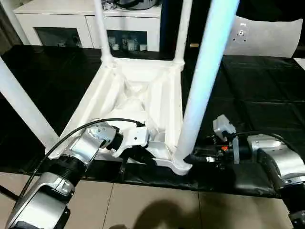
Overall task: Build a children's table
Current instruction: Rotate leg to tighten
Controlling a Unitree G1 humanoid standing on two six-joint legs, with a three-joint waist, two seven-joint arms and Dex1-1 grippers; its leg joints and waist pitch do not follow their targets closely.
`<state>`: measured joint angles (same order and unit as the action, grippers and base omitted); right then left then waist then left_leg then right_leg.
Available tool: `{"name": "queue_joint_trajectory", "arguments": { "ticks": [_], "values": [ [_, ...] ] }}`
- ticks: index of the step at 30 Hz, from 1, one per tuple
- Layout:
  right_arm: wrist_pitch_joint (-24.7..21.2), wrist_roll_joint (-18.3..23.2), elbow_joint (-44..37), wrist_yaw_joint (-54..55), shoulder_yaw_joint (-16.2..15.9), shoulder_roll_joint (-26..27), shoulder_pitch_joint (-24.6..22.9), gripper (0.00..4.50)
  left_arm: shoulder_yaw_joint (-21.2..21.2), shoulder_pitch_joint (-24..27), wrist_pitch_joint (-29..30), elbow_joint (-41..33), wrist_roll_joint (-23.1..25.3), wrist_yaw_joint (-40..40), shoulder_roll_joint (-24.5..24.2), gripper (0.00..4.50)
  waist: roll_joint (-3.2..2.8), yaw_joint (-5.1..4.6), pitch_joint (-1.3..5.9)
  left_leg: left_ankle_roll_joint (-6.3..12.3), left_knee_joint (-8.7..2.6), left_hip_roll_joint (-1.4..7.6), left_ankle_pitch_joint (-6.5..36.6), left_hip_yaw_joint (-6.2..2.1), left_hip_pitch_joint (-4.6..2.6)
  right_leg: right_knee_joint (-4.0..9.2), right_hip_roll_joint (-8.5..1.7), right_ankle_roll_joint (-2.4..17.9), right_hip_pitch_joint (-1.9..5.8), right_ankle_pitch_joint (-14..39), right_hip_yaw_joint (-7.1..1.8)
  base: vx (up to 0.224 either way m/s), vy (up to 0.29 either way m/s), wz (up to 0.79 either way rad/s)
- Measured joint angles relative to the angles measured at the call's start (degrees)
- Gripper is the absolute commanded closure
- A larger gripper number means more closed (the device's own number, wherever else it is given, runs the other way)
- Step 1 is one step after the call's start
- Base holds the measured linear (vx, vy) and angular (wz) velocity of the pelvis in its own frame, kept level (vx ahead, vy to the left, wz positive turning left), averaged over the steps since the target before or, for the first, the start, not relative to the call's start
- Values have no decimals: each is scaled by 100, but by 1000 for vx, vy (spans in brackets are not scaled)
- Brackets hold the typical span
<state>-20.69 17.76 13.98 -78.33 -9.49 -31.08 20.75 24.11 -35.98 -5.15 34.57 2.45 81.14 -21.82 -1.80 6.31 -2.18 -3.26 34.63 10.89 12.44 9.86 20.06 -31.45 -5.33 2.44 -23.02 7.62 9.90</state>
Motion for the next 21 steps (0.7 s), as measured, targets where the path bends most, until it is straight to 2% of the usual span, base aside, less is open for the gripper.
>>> {"name": "queue_joint_trajectory", "arguments": {
  "ticks": [6, 12, 16, 19, 21],
  "values": [
    [-33, 19, 0, -135, -9, 12, -1, 240, 8, 0, -33, 1, 0, 25, -19, 450, 1, 15, 0, 0, 2, 0, 0, 0, 0, -1, 0, -1, 0, 0, 0, 0, 0, 0],
    [-184, 147, -86, -58, 36, 28, -95, 250, -16, 22, 7, -10, -47, 46, -18, 450, 2, 21, 1, 0, 2, 0, 0, 0, 0, -1, 0, -1, 0, 1, 0, 0, 0, 0],
    [-456, 236, -322, 341, 238, 217, -298, 250, -155, 165, 367, -216, -56, -142, 21, 450, 0, 7, 3, -4, 3, 0, -2, 5, -2, -12, 0, -1, 5, 1, -7, 0, 0, 0],
    [-645, 112, -366, 1239, 464, 603, -269, 250, -306, 182, 783, -239, 5, -673, 88, 450, 7, -130, 0, -53, 8, -1, 6, 7, -14, -29, 0, 0, 13, 0, -10, 0, 0, 0],
    [-749, -30, -344, 1940, 614, 863, -216, 250, -382, 179, 1072, -239, 128, -1085, 258, 450, 9, -319, -2, -63, 17, 2, 0, 4, -14, -26, 0, 0, 12, -1, 3, 0, 0, 0]
  ]
}}
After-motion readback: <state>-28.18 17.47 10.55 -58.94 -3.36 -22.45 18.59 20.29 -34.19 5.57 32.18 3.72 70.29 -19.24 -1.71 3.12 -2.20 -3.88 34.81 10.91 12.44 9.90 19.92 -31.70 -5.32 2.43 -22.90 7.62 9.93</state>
